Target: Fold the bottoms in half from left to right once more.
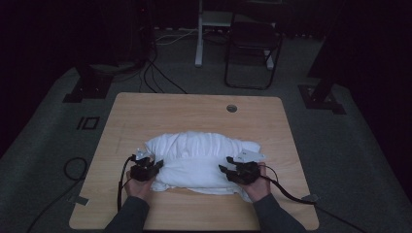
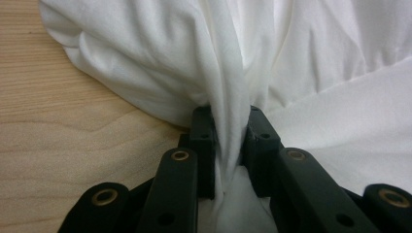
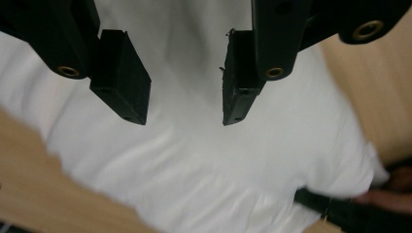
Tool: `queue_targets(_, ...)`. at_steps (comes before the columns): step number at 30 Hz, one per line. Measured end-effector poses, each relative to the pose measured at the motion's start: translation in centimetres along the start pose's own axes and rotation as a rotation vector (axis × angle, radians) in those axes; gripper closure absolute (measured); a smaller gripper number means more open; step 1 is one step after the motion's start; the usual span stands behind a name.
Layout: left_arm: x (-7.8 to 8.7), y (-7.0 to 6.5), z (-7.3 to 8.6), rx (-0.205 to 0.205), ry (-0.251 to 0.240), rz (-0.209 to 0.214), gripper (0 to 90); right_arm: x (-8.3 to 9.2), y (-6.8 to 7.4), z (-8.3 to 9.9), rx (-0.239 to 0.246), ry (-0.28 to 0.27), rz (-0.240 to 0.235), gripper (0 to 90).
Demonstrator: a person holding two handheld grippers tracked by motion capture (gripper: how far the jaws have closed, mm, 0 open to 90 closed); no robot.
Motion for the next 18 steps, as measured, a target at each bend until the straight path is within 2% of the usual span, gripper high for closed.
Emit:
queue_targets(2,0.0,0.0,0.0,-0.004,0.001,-0.001,78.1,-1.1,-0.2,-1.1,0.001,0.002,0.010,55.3)
queue_targets(5,0.0,0.0,0.0,-0.004,0.001,0.000,78.2,-2.8,-0.3,-2.1,-0.013,0.009,-0.020,56.6)
queue_targets(8,0.0,0.0,0.0,-0.002,0.000,0.001,78.4,-4.2,0.3,-2.4,0.003,0.018,-0.038,57.0)
queue_targets(10,0.0,0.0,0.0,-0.003,0.000,0.000,78.6,-4.9,0.4,-2.2,-0.022,0.018,-0.059,57.3)
queue_targets(12,0.0,0.0,0.0,0.000,0.000,0.002,78.6,-5.7,0.4,-1.8,-0.032,0.037,-0.052,57.5)
queue_targets(14,0.0,0.0,0.0,0.000,0.000,0.002,78.6,-6.1,0.5,-1.6,-0.030,0.045,-0.049,57.5)
queue_targets(15,0.0,0.1,0.0,0.001,0.001,0.004,78.6,-6.9,0.7,-1.0,-0.017,0.075,-0.033,57.8)
queue_targets(18,0.1,0.2,0.0,0.004,0.002,0.011,78.7,-7.9,0.9,-0.3,-0.001,0.103,-0.014,59.1)
Point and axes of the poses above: each handheld gripper's, and its own axes: x roughly backward along the jaws, z roughly out of its underside, y roughly to its left, the point moved 1 cm from there along -x, roughly forward along the jaws, and after that the axes turned 2 degrees about y, right-handed, at the moved point
